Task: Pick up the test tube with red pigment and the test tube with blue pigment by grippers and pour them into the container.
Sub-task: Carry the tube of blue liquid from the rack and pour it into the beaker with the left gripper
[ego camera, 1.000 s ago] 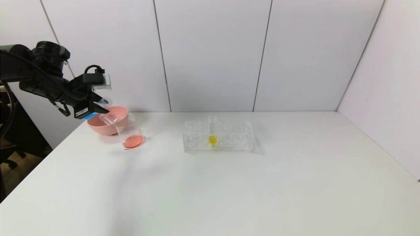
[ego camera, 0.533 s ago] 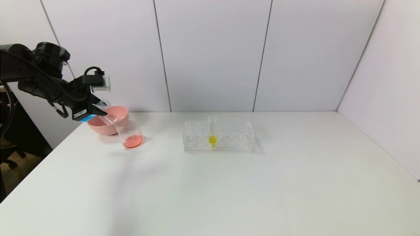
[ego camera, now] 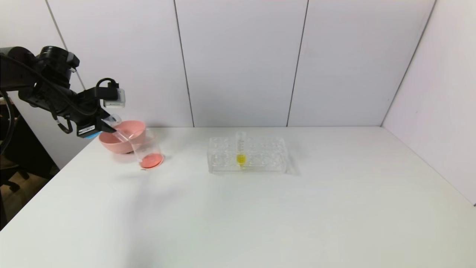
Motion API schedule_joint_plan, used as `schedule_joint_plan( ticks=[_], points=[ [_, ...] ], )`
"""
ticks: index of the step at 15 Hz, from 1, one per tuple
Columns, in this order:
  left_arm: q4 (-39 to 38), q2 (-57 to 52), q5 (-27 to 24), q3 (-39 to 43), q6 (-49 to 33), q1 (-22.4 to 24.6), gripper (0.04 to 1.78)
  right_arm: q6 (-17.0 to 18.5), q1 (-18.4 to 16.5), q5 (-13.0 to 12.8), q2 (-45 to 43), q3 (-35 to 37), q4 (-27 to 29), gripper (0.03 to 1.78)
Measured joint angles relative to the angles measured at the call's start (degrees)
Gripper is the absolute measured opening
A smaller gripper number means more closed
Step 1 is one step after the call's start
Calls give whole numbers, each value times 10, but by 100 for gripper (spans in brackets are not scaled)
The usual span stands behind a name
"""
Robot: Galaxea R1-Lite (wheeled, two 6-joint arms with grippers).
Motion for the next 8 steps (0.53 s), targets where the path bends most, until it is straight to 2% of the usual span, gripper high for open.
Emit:
schedule_joint_plan(
  ticks=[8],
  points=[
    [43, -6, 37, 0, 0, -16, 46, 0, 0, 0, 0, 0, 0, 177]
  ],
)
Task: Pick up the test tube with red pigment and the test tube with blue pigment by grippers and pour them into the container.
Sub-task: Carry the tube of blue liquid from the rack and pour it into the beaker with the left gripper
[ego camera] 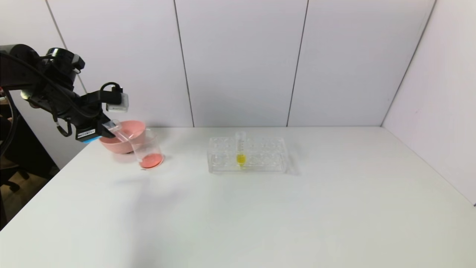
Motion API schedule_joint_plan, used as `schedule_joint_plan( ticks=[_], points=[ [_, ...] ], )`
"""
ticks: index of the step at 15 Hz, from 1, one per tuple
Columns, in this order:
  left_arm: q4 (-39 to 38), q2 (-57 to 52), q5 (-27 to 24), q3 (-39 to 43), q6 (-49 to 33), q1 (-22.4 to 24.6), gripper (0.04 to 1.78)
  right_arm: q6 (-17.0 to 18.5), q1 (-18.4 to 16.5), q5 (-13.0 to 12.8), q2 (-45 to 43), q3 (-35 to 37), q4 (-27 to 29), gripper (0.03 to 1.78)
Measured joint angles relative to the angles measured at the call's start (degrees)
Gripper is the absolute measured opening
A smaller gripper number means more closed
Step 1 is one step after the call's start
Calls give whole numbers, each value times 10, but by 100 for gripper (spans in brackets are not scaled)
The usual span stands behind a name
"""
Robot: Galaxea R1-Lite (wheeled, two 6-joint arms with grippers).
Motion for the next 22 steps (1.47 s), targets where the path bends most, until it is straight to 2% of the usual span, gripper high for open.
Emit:
schedule_joint_plan(
  ticks=[22],
  points=[
    [-7, 26, 103, -10, -7, -27, 46, 0, 0, 0, 0, 0, 0, 177]
  ],
)
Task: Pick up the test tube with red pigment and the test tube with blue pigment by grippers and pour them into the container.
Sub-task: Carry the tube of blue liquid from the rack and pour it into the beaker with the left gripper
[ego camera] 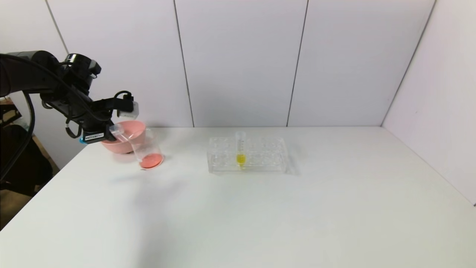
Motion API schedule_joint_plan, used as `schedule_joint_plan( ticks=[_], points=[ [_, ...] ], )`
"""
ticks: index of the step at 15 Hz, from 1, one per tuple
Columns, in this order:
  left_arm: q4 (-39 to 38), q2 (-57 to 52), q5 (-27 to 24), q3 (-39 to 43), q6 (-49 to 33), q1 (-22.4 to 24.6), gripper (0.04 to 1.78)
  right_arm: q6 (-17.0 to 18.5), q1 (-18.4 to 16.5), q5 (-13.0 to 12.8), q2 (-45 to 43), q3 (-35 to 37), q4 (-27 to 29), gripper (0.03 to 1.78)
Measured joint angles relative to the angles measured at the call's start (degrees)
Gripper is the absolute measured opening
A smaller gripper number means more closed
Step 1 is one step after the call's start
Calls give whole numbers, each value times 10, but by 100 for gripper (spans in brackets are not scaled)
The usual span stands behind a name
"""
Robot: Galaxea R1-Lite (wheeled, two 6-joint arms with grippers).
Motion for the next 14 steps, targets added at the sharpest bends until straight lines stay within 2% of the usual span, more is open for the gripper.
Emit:
schedule_joint_plan(
  ticks=[14],
  points=[
    [0, 3, 16, -2, -1, -6, 46, 0, 0, 0, 0, 0, 0, 177]
  ],
)
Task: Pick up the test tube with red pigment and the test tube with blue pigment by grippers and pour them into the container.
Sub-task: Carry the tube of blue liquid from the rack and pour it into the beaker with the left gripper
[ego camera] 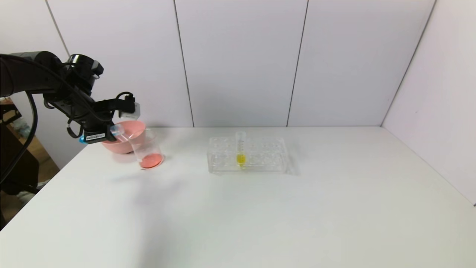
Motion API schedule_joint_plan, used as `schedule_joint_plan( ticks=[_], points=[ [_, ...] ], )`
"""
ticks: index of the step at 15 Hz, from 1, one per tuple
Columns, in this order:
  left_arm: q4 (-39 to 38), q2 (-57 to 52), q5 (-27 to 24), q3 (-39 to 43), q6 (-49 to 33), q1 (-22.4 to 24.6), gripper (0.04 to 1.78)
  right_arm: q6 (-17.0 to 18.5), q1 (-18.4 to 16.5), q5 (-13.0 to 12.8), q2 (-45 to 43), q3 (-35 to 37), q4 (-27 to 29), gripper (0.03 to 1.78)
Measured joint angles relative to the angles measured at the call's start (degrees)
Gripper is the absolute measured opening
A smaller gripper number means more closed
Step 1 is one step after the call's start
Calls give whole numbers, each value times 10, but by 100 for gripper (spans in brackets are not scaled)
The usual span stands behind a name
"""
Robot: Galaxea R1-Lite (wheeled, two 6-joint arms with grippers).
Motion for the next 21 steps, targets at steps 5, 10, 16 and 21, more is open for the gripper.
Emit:
schedule_joint_plan(
  ticks=[5, 10, 16, 21],
  points=[
    [-1, -2, 9, 0, 0, 0, 46, 0, 0, 0, 0, 0, 0, 177],
    [-4, -2, 10, 0, 0, -4, 46, 0, 0, 0, 0, 0, 0, 177],
    [-17, 0, 12, 0, 0, -9, 46, 0, 0, 0, 0, 0, 0, 177],
    [-24, 5, 30, 0, -3, -18, 46, 0, 0, 0, 0, 0, 0, 177]
  ],
)
